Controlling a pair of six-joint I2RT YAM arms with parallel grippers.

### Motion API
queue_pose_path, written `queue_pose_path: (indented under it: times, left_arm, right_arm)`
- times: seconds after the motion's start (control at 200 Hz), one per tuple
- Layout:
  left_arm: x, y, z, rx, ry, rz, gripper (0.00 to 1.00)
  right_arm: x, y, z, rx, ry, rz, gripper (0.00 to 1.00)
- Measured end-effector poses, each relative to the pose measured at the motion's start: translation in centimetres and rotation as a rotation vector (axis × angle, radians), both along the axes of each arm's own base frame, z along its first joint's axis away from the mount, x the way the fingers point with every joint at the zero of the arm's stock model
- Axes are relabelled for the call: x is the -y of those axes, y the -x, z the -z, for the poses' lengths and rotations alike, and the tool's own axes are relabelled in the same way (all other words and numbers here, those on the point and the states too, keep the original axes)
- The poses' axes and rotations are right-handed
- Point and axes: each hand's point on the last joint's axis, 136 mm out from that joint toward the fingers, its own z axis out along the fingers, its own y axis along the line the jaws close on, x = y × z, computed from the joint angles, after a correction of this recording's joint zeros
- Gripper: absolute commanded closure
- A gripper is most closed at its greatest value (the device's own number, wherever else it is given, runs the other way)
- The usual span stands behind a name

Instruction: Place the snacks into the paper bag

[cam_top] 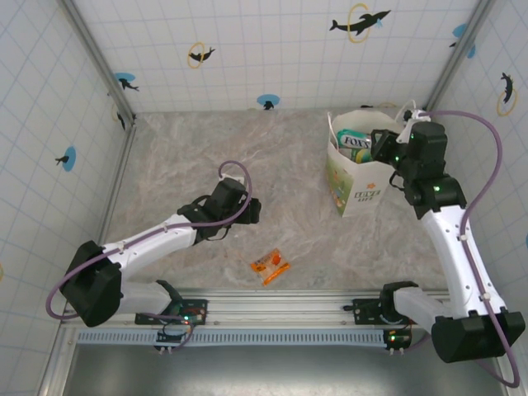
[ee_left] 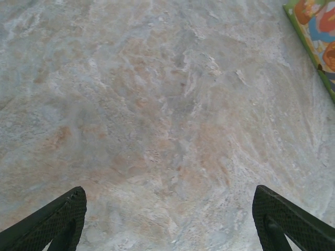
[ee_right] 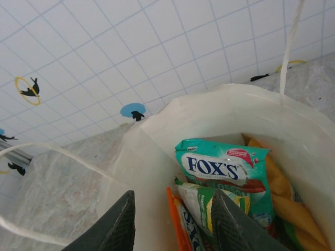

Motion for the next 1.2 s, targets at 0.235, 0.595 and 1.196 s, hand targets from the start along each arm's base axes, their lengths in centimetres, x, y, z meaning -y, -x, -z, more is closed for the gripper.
queue_pose_path:
  times: [0.235, 0.595, 1.196]
  left_arm:
    - [1.2, 1.6, 0.6, -0.071, 0.046, 0.078, 0.19]
    - [1.9, 7.1, 3.0, -0.281, 0.141, 0.218, 0.31]
    - [-2.2, 14.1, 8.7, -0.531, 0.212, 0.107, 0.45]
  right_arm:
    - [-4.3, 3.7, -0.1, -0.031, -0.019, -0.144, 0.54]
    - [-12.6, 13.2, 6.6, -0.187, -0.020, -0.389, 0.51]
    - [-18.0, 23.4, 21.4, -0.483, 0.130, -0.494, 0.48]
